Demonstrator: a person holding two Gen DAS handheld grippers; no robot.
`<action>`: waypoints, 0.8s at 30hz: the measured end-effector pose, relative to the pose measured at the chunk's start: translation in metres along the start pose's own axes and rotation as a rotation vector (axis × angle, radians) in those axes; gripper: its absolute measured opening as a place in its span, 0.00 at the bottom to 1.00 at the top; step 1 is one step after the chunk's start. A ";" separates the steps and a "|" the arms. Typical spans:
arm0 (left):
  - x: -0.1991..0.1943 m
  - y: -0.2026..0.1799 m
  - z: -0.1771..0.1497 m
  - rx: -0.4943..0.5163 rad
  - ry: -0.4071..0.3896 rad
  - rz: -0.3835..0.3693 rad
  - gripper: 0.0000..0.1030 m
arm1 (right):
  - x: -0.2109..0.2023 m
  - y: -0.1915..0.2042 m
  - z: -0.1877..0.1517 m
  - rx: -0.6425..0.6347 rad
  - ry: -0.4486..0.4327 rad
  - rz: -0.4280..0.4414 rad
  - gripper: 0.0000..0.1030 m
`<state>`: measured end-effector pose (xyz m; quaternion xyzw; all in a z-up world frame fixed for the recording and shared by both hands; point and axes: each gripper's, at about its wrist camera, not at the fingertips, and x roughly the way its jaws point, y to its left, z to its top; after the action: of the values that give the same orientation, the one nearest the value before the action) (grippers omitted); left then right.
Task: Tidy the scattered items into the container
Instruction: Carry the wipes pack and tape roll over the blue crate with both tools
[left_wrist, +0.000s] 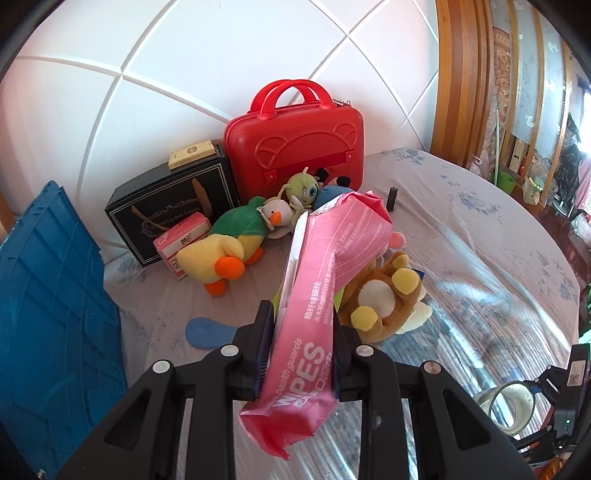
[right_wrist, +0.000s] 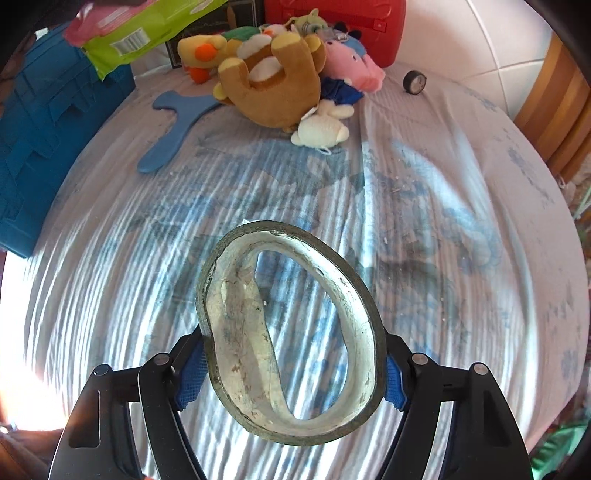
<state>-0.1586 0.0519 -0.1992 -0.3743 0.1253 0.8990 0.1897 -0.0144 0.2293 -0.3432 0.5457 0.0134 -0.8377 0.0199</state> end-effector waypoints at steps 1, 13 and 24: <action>-0.007 0.001 -0.001 -0.002 -0.005 -0.001 0.24 | -0.006 0.002 0.002 0.004 -0.007 -0.006 0.73; -0.107 0.018 -0.009 -0.023 -0.099 -0.015 0.24 | -0.103 0.032 0.035 0.034 -0.148 -0.069 0.73; -0.195 0.043 -0.013 -0.062 -0.204 -0.008 0.24 | -0.188 0.061 0.061 0.062 -0.282 -0.078 0.72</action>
<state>-0.0423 -0.0398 -0.0639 -0.2868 0.0759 0.9352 0.1932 0.0084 0.1695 -0.1465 0.4222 0.0056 -0.9061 -0.0278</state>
